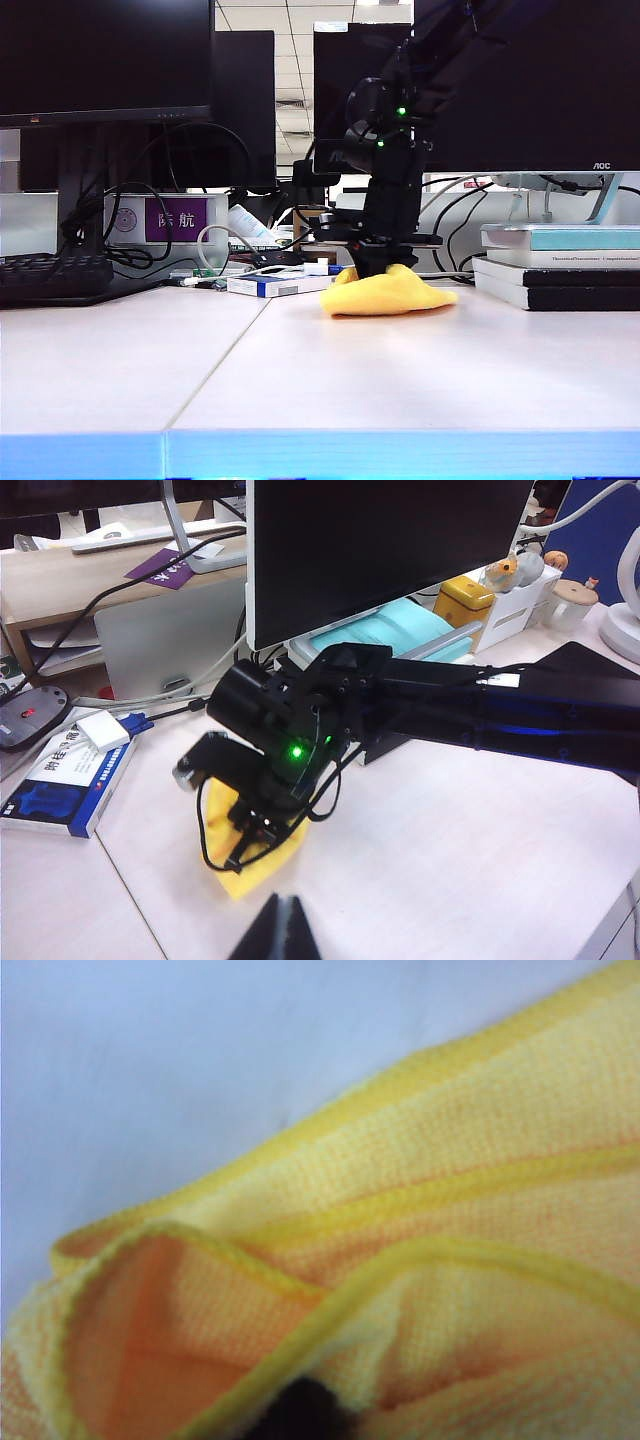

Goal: Wipe the table from front to back using the rag.

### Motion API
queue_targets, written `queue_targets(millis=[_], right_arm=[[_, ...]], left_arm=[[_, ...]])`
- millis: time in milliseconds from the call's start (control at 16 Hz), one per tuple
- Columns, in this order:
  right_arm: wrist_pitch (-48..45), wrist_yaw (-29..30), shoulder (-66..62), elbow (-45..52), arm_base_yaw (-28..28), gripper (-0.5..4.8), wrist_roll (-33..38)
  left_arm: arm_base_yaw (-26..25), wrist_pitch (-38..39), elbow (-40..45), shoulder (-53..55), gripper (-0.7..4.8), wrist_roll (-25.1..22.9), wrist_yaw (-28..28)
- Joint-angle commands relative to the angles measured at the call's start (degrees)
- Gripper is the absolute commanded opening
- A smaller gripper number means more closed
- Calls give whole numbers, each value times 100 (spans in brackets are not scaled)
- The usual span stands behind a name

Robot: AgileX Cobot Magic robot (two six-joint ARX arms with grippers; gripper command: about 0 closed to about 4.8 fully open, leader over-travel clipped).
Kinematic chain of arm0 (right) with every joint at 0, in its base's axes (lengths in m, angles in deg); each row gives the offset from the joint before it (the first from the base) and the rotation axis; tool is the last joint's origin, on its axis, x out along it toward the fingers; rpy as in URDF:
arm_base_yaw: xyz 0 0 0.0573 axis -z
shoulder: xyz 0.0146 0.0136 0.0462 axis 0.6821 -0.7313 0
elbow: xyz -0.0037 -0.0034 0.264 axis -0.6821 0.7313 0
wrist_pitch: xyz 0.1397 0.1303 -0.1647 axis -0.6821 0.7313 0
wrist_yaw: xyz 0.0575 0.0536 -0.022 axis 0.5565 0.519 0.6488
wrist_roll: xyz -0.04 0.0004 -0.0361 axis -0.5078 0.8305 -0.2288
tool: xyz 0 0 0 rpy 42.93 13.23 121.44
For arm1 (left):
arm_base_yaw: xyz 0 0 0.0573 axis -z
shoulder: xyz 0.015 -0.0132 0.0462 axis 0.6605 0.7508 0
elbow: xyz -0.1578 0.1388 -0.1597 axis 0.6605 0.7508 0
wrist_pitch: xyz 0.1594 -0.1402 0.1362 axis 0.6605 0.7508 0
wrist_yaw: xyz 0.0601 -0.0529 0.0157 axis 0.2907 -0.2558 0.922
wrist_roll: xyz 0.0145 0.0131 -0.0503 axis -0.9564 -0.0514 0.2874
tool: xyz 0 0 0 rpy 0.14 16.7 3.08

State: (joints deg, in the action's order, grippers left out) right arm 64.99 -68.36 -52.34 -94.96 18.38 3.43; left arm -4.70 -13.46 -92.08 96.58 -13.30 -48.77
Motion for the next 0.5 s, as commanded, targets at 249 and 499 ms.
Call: queue_targets(millis=[249, 499], right_arm=[[1204, 48, -42, 131, -37, -6, -15], [1486, 50, -39, 133, -90, -6, -13]], left_arm=[[9, -50, -42, -11, -5, 7, -22], [9, -50, -42, -20, -5, 7, -22]])
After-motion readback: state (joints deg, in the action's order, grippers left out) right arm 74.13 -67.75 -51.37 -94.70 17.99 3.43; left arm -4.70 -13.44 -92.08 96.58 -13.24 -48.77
